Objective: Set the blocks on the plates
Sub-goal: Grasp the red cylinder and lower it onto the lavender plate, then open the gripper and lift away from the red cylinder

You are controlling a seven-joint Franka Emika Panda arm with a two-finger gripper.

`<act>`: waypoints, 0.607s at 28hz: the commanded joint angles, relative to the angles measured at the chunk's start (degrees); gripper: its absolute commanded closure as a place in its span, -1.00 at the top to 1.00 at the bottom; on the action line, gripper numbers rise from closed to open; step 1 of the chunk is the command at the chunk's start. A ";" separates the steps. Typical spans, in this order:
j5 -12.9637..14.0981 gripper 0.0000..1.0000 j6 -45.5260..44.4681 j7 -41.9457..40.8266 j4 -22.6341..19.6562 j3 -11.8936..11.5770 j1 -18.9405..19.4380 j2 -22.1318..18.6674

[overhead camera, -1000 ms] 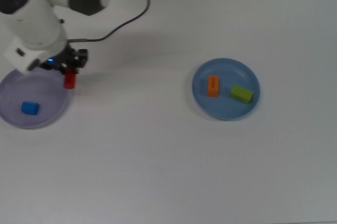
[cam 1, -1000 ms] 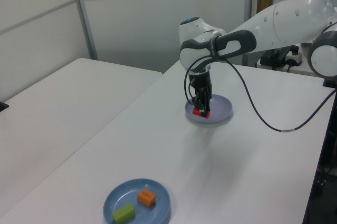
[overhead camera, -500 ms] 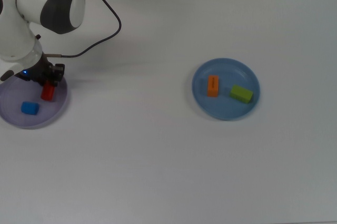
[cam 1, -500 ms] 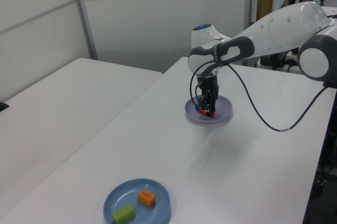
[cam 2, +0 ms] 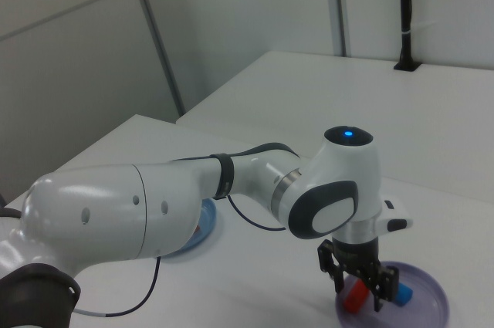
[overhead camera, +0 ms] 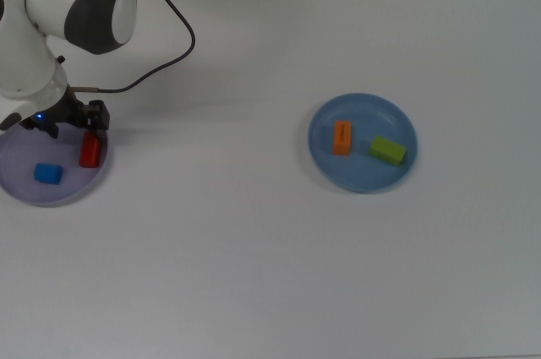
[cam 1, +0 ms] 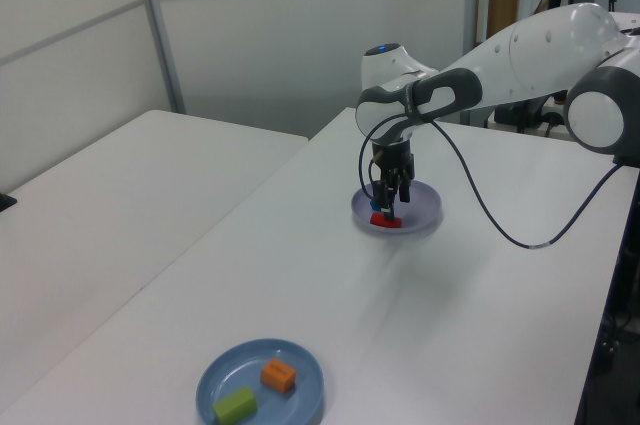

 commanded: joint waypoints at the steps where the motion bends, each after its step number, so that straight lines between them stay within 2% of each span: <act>1: 1.03 1.00 0.15 0.26 0.07 0.42 0.81 -1.13; 3: 1.03 1.00 -0.03 1.49 0.07 0.59 1.69 -1.66; 9: 0.95 1.00 -2.83 16.24 -0.19 0.68 7.31 -7.54; 10: 0.69 1.00 -4.93 19.31 -0.10 0.68 9.15 -9.37; 14: 0.68 1.00 -9.42 21.27 -0.01 0.68 12.58 -12.98; 17: 0.51 1.00 -10.66 21.71 0.16 0.60 14.78 -13.87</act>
